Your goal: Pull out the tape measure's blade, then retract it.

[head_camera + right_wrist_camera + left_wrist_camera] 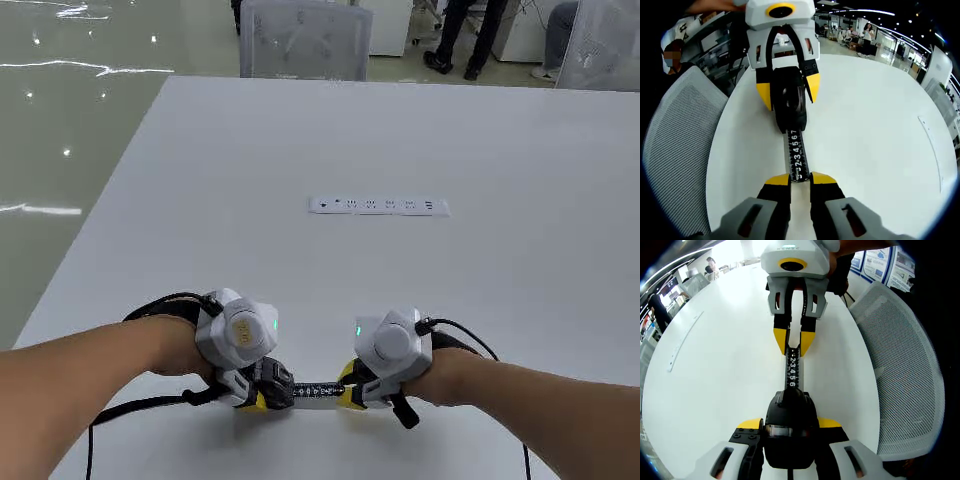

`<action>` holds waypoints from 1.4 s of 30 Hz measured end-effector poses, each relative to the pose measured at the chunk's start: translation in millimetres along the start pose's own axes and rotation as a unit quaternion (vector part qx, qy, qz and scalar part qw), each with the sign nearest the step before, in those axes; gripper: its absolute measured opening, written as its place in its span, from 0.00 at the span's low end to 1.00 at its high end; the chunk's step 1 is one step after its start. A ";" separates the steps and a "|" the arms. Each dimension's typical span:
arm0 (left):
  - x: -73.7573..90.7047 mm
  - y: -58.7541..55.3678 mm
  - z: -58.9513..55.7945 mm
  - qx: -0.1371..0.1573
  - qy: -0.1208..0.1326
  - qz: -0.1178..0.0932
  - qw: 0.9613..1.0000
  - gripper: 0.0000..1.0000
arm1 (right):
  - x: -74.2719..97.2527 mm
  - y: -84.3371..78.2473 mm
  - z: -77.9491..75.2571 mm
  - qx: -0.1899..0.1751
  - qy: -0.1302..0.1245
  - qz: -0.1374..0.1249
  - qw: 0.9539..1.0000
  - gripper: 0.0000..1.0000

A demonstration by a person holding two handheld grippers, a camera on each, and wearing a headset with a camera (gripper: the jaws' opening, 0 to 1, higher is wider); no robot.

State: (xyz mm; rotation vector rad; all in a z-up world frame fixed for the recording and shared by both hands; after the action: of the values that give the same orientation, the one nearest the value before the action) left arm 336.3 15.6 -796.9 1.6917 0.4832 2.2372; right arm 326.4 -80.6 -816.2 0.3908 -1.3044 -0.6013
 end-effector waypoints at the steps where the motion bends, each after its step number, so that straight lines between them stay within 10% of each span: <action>1: -0.4 -0.3 -0.3 -0.001 0.000 0.000 1.000 0.36 | 0.5 -1.7 0.2 -0.002 0.000 0.000 1.000 0.12; 42: -1.3 -0.2 0.6 0.000 0.001 0.001 1.000 0.36 | 24.3 -35.8 -0.6 -0.027 -0.013 0.002 1.000 0.12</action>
State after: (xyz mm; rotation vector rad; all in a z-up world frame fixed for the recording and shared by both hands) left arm 337.2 15.2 -797.9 1.6917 0.4819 2.2396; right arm 323.7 -123.7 -818.4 0.3363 -1.3104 -0.6388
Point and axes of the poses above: the centre of the closed fingertips' face, and the gripper's own axes: x roughly backward along the fingers, z roughly to its left, y roughly out of its top, the point moved 1 cm from there along x, roughly backward along the fingers, and after that the axes turned 15 degrees about y, right-handed, at the moved point
